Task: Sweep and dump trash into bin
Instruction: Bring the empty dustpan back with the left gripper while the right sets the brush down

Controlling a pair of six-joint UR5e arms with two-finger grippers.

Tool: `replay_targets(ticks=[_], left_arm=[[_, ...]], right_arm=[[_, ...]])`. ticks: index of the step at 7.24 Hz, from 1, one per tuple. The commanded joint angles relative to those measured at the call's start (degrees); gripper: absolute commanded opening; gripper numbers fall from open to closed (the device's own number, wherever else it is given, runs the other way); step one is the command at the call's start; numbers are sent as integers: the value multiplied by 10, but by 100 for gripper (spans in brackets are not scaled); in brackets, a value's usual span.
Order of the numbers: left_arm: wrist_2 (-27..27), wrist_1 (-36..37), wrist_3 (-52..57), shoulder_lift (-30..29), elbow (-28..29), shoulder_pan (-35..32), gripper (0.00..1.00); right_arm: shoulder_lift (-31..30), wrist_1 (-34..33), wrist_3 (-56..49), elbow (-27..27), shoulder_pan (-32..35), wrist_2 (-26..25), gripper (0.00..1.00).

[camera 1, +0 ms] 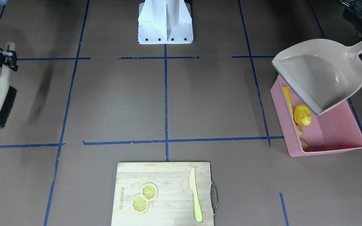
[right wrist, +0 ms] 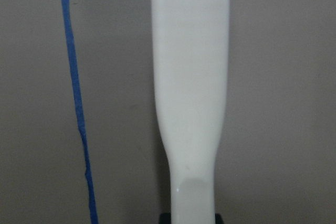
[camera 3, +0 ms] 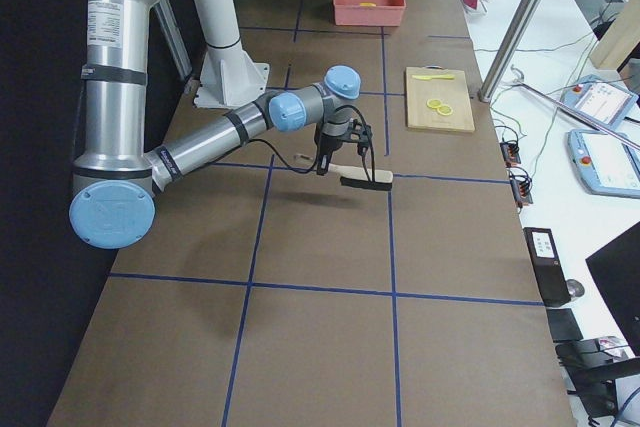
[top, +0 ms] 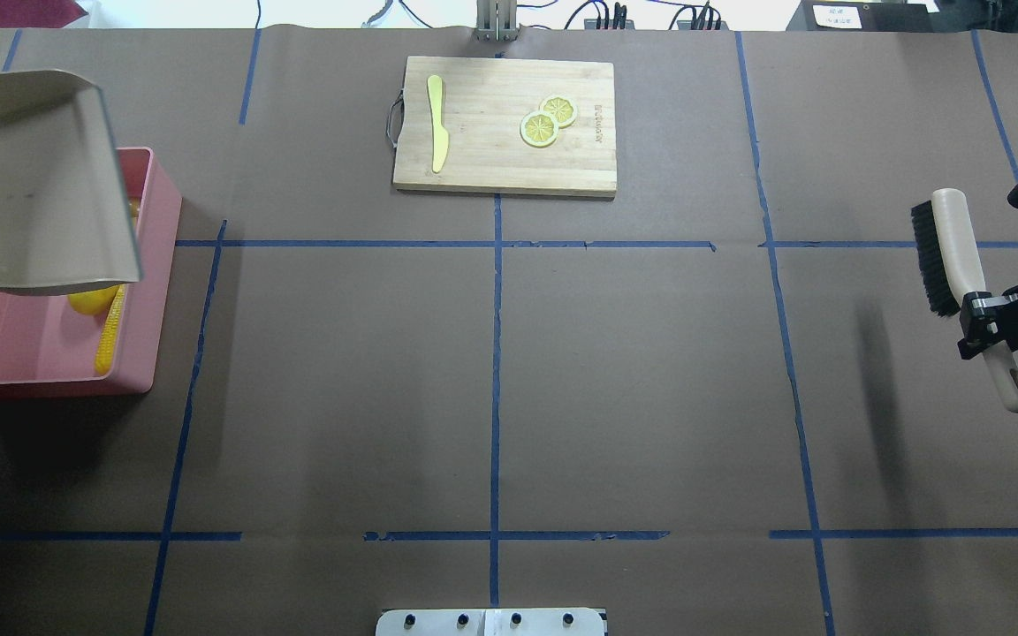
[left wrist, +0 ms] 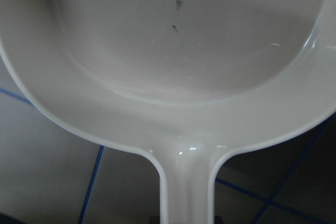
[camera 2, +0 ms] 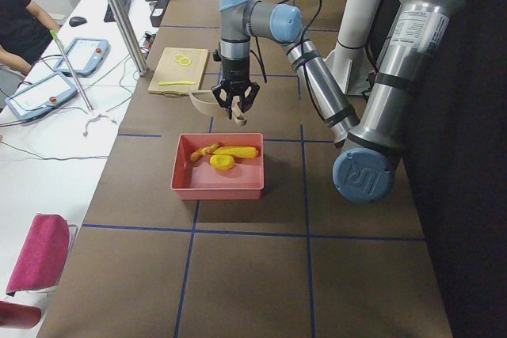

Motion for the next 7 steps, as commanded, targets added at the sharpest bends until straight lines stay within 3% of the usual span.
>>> replay_targets(ticks=[1,7], left_arm=[[-15,-10,-54,-21,-2,54,0],[-10,-25,-129,-29,2,128,0]], right_arm=[[-38,96,0,-56,-1,7,1],[-40,115,2,-111,-48,4,1]])
